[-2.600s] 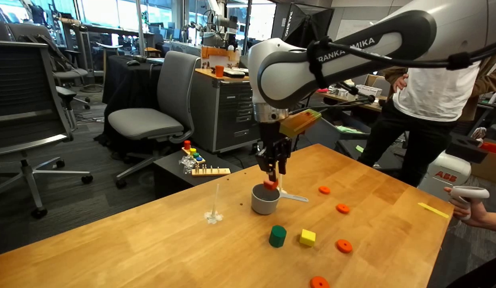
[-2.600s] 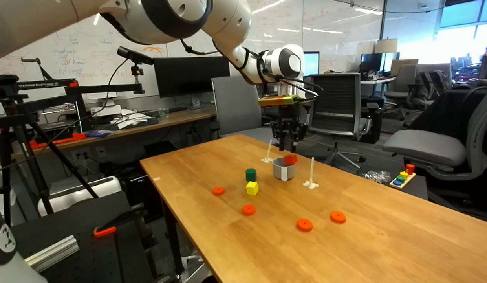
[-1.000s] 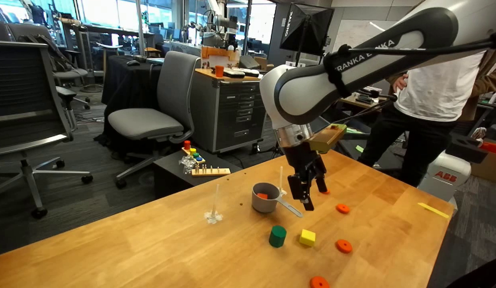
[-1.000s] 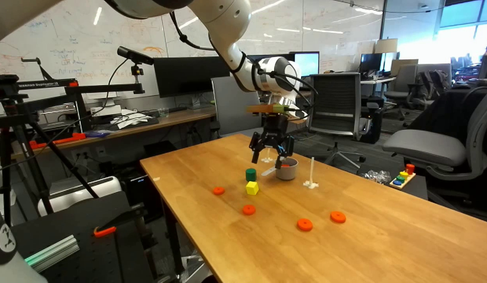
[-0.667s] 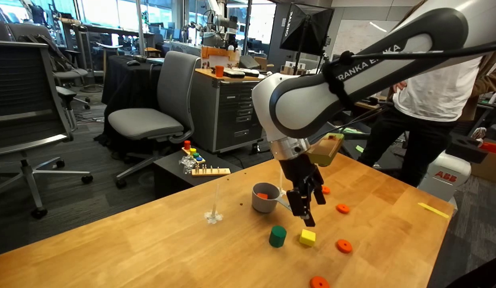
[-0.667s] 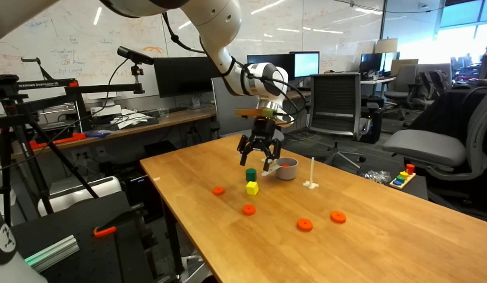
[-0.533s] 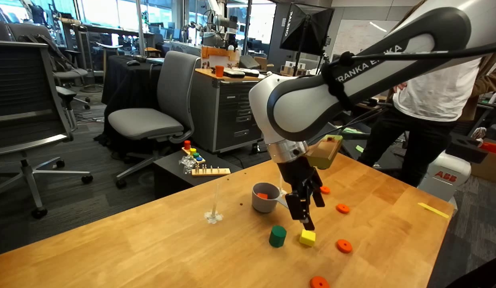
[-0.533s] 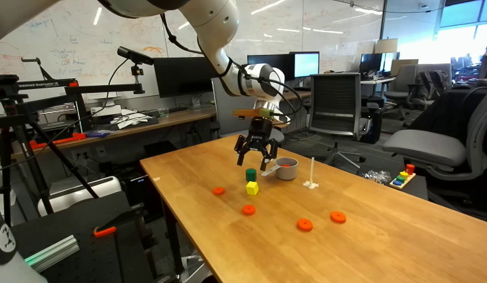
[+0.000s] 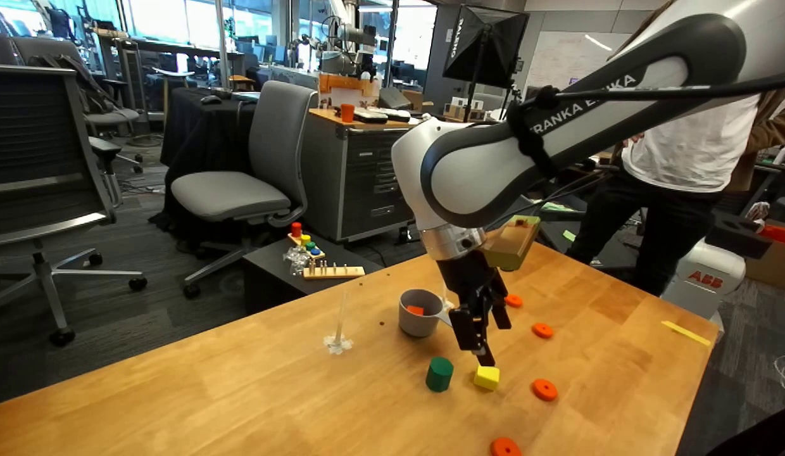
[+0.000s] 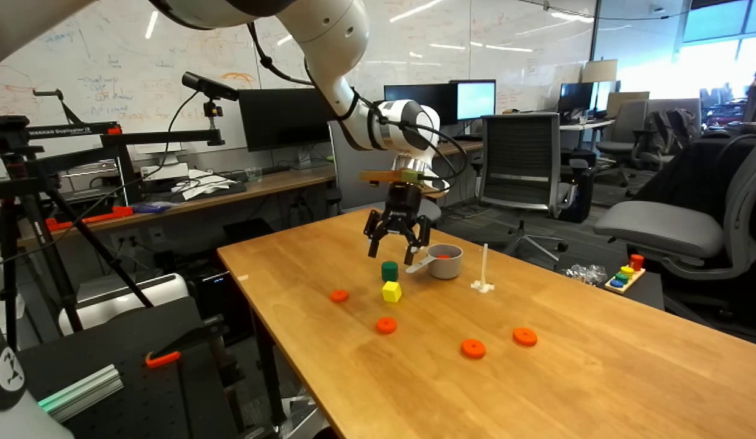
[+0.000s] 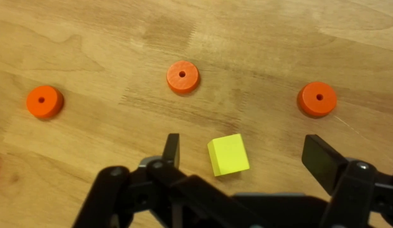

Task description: Put the blocks in the cup

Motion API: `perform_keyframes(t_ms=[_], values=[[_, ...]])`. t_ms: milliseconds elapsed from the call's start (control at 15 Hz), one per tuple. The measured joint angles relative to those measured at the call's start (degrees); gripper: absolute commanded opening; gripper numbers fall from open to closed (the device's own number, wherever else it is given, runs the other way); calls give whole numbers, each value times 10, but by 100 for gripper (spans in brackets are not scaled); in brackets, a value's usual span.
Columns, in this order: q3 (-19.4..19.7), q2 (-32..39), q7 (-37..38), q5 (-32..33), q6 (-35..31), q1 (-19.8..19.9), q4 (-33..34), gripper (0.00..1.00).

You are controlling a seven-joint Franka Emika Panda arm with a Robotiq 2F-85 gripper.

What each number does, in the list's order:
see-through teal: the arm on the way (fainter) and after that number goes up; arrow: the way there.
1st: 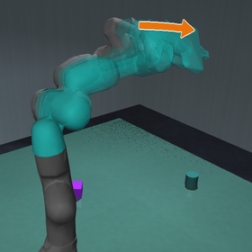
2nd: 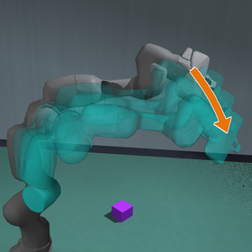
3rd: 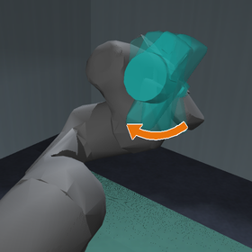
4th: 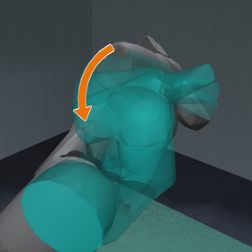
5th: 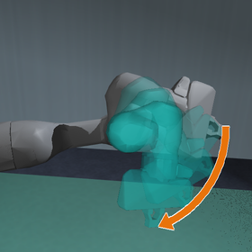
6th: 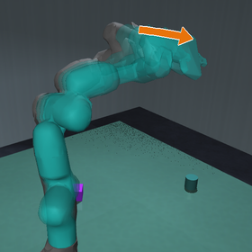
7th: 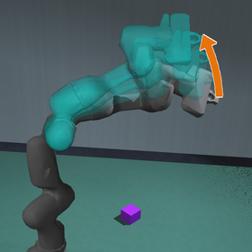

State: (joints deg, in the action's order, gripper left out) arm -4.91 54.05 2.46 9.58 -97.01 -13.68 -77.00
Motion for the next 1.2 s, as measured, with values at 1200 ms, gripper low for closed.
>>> perform_keyframes(t_ms=[1200], values=[[0,100,-11,4,30,-60,164,100]])
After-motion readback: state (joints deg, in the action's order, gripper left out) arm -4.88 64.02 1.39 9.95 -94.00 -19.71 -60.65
